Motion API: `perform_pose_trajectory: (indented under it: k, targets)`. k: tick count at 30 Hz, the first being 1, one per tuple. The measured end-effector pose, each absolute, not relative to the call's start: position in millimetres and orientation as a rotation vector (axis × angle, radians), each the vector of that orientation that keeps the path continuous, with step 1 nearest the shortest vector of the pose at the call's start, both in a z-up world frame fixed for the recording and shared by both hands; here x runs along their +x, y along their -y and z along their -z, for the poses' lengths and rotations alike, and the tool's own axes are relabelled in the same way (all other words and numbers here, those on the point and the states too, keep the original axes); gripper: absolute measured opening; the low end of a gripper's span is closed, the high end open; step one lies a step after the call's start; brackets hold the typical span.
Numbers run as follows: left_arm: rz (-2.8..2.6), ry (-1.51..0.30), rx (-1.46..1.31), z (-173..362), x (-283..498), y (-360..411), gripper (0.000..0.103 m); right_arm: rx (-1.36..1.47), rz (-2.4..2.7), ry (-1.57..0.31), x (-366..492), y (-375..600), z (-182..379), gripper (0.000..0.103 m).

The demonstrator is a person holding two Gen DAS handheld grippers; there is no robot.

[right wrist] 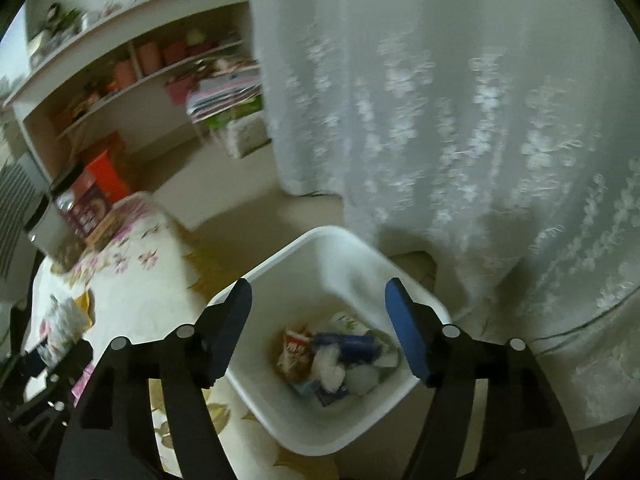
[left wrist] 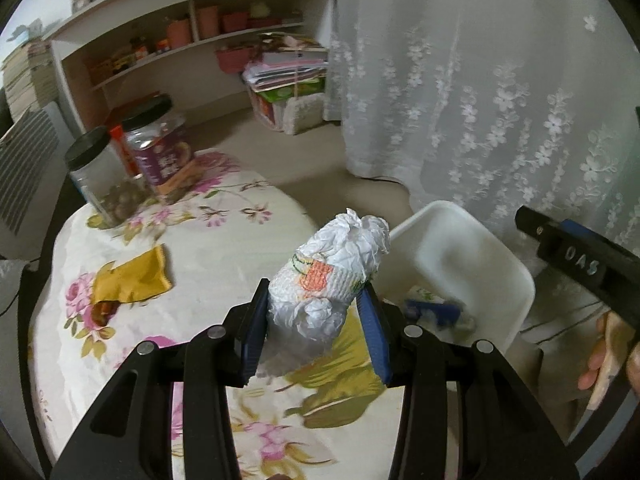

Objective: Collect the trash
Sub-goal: 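Lower the tissue bundle over the white bin and open the left tool, then move both open tools back over the table to the yellow packet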

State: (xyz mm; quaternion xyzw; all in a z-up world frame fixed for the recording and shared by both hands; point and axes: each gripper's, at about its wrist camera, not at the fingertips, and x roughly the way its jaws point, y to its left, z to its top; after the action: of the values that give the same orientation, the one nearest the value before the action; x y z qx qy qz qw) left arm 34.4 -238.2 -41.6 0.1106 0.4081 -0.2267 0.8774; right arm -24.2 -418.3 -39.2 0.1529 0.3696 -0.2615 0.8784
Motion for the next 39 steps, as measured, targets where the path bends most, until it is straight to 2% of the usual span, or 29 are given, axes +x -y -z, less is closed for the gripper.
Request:
perform_pose_trajectory:
  k: [2, 7, 12, 15, 18, 39]
  targets:
    - [0.493, -0.845, 0.243, 42.1, 31.1, 250.4, 0.043, 0.351, 0.569, -0.748, -33.0, 428.9, 35.3, 0.080]
    - [0.546, -0.843, 0.263, 45.2, 21.8, 284.2, 0.043, 0.431, 0.652, -0.674, -57.1, 457.6, 21.5, 0.090]
    - [0.598, -0.851, 0.263, 47.0, 13.7, 313.6, 0.044, 0.485, 0.689, -0.611, -76.3, 476.4, 8.5, 0.094]
    - [0.636, -0.868, 0.249, 48.7, 9.9, 328.6, 0.046, 0.505, 0.706, -0.586, -84.5, 483.6, 4.5, 0.095]
    - [0.662, -0.906, 0.221, 52.1, 10.4, 337.9, 0.063, 0.520, 0.719, -0.573, -89.6, 489.2, 1.7, 0.095]
    - [0.546, -0.878, 0.272, 51.6, 28.9, 288.7, 0.069, 0.433, 0.696, -0.591, -61.3, 449.6, -5.0, 0.096]
